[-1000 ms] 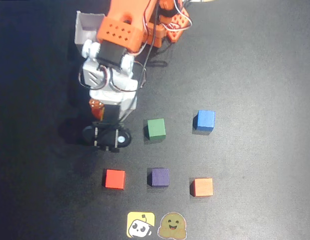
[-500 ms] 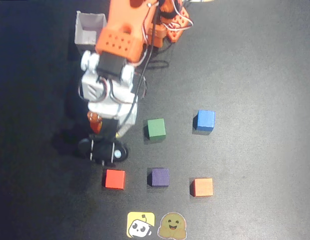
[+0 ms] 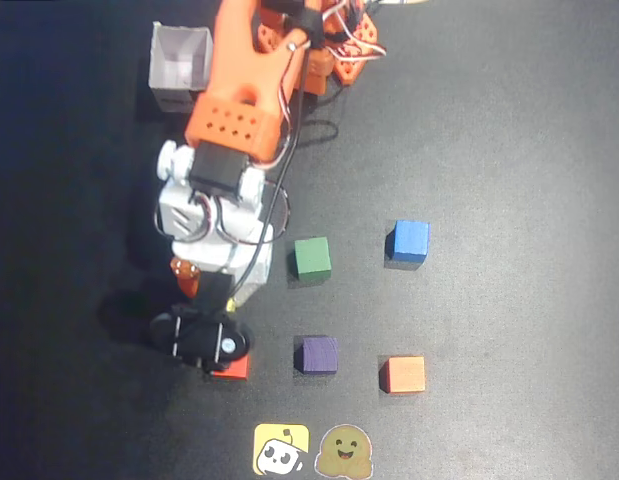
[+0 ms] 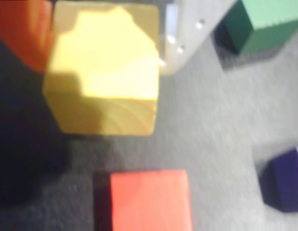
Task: Put the yellow cube on top of the red cube.
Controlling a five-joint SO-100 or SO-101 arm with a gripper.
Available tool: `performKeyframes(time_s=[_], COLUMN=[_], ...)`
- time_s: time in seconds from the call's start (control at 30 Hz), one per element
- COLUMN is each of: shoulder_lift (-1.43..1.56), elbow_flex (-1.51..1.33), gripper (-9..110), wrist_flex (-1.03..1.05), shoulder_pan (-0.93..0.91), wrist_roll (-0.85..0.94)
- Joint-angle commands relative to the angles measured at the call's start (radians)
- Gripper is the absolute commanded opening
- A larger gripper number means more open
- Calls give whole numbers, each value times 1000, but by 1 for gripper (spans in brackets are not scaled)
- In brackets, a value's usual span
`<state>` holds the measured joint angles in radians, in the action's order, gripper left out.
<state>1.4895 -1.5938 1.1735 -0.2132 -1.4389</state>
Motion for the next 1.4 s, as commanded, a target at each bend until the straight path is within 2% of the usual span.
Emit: performKeyframes(time_s=[0.0, 0.63, 1.37], shoulder_lift=[-15, -193, -301], elbow_flex=[84, 273, 364], gripper=[5, 5, 5], wrist_flex=[2, 0, -9], shoulder_pan=[12, 48, 67], wrist_roll=[-12, -43, -83])
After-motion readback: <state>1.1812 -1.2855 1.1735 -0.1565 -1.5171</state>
